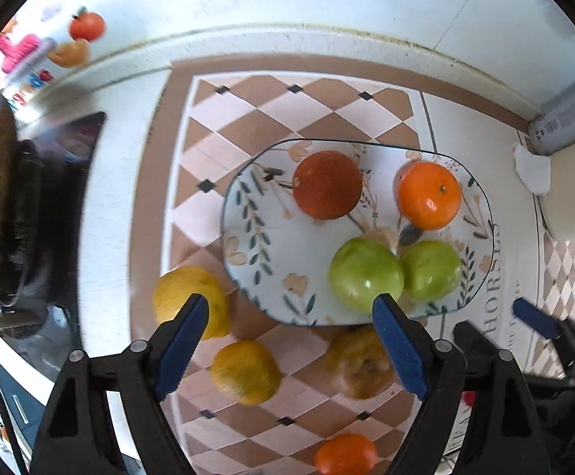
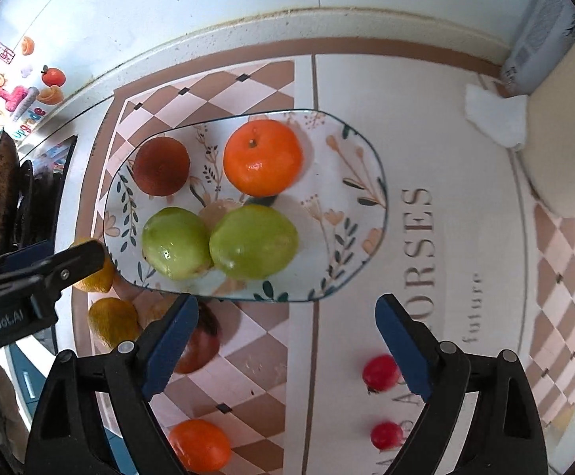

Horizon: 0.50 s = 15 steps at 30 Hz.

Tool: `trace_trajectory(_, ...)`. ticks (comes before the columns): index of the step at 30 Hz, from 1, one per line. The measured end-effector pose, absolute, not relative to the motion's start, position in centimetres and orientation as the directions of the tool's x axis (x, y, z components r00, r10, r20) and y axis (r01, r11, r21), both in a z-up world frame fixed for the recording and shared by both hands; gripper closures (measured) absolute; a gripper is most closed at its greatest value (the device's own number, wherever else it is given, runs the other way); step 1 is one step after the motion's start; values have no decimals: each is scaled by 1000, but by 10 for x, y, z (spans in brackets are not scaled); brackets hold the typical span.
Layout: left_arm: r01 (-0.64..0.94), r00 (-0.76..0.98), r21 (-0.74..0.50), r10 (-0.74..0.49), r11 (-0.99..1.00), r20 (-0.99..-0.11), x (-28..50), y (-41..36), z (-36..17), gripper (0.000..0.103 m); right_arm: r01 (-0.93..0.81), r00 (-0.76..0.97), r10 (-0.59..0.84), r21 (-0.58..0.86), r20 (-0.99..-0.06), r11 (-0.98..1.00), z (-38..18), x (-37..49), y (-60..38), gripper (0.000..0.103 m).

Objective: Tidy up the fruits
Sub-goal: 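Grasp a green apple with each tool and set both on the plate, then lift both tools and move toward the remaining fruits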

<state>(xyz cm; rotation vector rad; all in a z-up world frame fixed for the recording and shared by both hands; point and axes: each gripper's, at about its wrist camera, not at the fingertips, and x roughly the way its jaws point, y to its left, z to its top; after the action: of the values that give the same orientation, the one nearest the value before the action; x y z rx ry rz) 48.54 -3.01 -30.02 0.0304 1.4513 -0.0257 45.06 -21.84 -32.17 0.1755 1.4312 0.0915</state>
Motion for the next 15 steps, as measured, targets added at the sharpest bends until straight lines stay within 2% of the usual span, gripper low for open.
trace_trajectory(15,43,263,71,57,997,-963,416,-19,-244,18,32,254,134,147,-958,989,-253,399,-203,10)
